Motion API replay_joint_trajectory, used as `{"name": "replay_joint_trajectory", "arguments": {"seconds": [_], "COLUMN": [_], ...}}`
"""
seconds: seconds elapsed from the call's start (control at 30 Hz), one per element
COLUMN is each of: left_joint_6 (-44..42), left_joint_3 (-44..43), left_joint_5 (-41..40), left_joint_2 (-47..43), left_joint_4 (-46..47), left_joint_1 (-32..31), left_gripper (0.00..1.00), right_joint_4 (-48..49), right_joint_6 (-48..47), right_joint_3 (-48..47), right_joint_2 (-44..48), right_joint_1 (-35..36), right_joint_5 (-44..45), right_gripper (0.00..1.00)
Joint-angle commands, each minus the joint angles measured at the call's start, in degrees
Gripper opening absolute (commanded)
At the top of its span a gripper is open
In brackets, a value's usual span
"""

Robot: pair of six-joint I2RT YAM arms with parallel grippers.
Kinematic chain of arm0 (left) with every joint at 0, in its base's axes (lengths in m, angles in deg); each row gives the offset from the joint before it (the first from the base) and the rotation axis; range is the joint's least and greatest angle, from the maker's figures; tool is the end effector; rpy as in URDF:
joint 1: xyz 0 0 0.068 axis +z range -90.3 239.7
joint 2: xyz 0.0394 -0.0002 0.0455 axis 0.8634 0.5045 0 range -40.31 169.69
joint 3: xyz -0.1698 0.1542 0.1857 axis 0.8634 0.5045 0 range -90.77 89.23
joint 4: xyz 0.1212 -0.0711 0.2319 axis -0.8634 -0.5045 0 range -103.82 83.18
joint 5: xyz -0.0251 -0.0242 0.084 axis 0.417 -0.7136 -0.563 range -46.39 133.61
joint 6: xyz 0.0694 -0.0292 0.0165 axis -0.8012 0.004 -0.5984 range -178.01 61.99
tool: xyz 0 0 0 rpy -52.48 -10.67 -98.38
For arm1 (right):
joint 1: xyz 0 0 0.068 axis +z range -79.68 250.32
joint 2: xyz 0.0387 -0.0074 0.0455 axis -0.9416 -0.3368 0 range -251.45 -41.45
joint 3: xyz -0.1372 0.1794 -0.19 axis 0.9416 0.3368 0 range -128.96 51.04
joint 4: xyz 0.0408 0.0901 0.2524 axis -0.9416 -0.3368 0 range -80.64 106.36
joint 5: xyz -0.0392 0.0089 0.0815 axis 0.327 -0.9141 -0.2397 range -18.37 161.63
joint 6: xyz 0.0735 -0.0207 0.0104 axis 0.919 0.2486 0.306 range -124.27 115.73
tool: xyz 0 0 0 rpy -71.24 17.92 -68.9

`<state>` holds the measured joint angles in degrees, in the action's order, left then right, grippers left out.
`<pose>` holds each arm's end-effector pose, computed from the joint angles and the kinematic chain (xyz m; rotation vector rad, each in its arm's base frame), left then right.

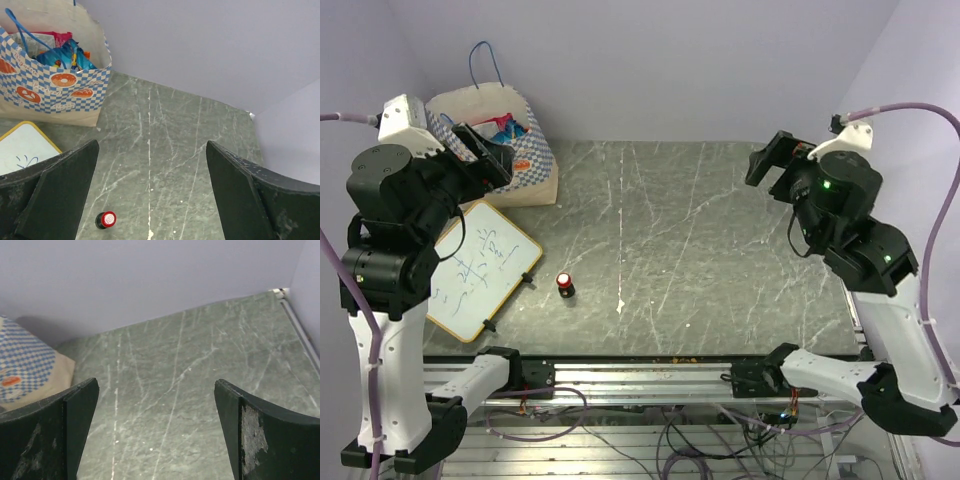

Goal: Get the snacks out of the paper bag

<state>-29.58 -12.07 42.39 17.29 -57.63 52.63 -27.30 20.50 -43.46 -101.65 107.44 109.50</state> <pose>0.1470 -0.0169 0.5583 -0.3334 1.6821 -0.4443 0.1665 0.0756 0.5356 0.2978 1.6787 0.2328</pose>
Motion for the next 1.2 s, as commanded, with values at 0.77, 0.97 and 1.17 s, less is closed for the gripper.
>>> {"name": "replay_joint_trajectory", "arguments": {"seconds": [0.77, 0.97, 1.17], "left_joint_6": [0.0, 2.3, 5.9], "left_joint_3": [4.2, 3.6, -0.3], "left_joint_5": [-5.3, -7.3, -9.8], "left_joint_2": [9.5, 15.1, 22.5], "left_joint_4": [7.0, 10.1, 12.1], "left_joint_1": [-0.4, -0.4, 0.8], "left_gripper": [0.99, 0.99, 1.0], "right_joint_4": [-2.6, 8.2, 17.4], "right_joint_6": [1.2, -2.8, -11.8], "right_joint_3": [-3.9, 1.9, 5.9], "right_joint_2": [-19.6, -19.8, -20.3], "right_joint_1": [-15.5, -15.8, -15.9], "right_joint_5": [-14.8, -17.1, -20.6], "right_gripper": [1.0, 1.0, 1.0]}}
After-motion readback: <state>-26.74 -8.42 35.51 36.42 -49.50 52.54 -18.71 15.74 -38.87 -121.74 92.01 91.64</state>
